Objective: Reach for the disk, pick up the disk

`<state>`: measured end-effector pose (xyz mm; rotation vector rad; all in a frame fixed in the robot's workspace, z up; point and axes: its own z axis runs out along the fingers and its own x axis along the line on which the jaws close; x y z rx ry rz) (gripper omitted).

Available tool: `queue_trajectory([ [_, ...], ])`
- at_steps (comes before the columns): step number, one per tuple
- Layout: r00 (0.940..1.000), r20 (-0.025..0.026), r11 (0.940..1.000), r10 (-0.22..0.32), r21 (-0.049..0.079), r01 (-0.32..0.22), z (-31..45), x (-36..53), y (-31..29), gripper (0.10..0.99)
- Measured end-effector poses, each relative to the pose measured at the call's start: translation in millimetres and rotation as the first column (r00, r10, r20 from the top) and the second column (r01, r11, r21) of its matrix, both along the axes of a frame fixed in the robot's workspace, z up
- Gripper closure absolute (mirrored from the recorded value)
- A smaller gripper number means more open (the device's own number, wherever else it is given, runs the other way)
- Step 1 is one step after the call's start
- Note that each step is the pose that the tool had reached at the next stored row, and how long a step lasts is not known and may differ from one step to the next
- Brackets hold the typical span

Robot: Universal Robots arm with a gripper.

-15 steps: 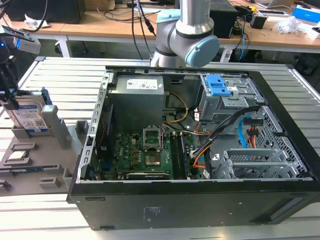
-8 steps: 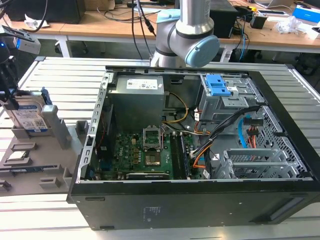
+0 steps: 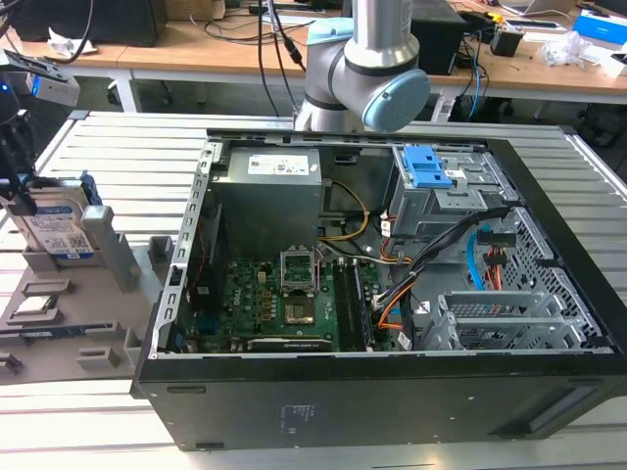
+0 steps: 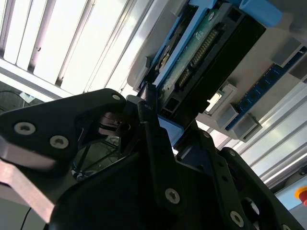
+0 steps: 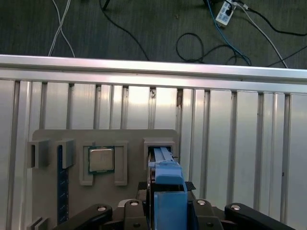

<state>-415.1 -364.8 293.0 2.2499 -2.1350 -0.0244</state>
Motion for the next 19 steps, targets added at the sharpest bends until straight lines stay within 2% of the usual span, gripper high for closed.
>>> queue_trajectory([
  [6,1.0000,0.0000,1.0000,0.000,0.000,0.000,4.4,0.1,0.0,0.718],
  [19,1.0000,0.0001,1.0000,0.000,0.000,0.000,21.6,1.1,0.3,0.718],
])
